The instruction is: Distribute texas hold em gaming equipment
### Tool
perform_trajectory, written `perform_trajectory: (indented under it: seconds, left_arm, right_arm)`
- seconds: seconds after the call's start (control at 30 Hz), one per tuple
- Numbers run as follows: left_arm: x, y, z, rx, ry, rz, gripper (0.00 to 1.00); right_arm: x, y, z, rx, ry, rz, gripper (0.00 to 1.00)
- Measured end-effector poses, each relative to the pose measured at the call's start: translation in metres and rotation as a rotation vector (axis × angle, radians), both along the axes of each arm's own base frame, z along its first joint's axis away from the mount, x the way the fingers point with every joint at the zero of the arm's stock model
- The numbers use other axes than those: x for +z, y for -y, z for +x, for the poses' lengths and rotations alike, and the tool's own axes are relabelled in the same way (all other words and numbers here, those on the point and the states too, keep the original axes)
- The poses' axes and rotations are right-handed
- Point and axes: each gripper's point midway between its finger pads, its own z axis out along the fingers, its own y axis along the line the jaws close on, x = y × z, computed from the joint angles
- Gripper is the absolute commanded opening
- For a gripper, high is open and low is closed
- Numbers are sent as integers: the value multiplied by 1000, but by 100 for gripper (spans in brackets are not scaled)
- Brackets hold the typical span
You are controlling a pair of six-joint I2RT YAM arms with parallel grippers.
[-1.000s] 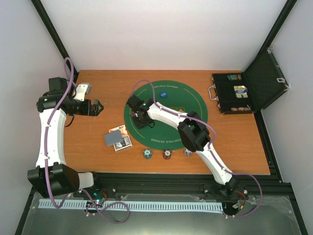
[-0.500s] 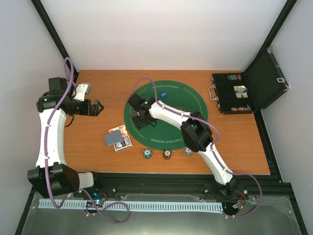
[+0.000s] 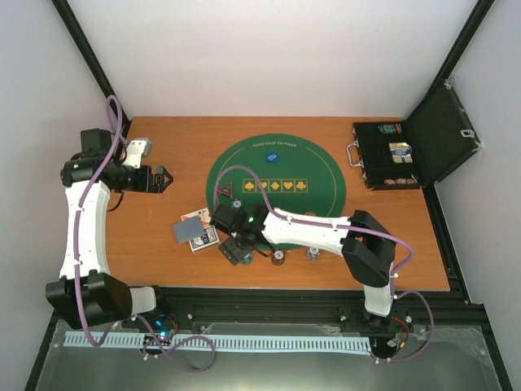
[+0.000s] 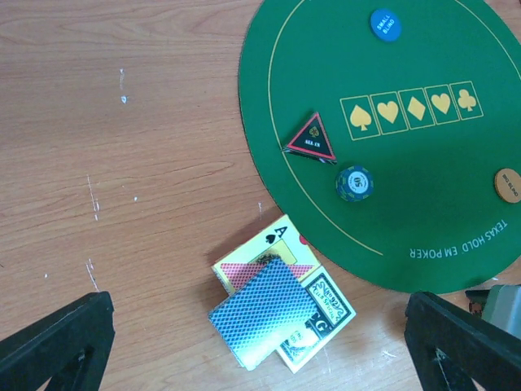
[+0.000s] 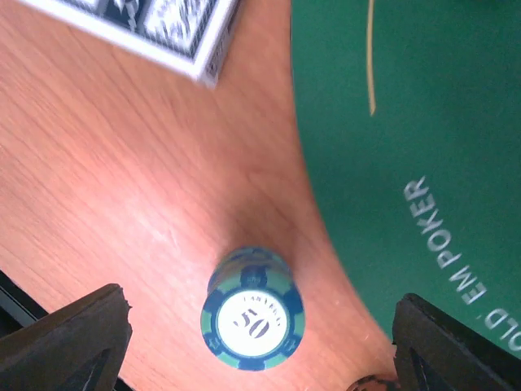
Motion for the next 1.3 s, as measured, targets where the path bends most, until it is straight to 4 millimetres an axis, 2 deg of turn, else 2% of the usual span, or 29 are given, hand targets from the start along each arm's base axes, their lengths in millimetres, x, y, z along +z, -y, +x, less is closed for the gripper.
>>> perform_trajectory:
  seconds: [0.07,0.17,0.43,0.7,0.93,1.13,1.3]
  left_arm:
    - [0,0,0,0,0,-2,100]
    - [1,1,0,-1,2,-2,100]
    - [5,0,1,-1,12,0,100]
    - [6,0,1,-1,11,0,100]
    - [5,0,0,-1,8,-1,100]
    - [5,0,0,-1,7,-1,100]
    - [5,0,0,-1,7,-1,100]
  right_arm:
    - [-13,4,-12,5,-21,-22,87]
    - [-24,10,-17,-8,-38,-41,85]
    - [-28,5,-16,-21,-40,-11,77]
    - [-47,11,-22,-33,-70,-30,67]
    - [-49,9,-22,-32,-71,-22,50]
    - [-51,7,-21,-35,-71,-18,48]
    - [-51,7,-21,-36,-70,-16,33]
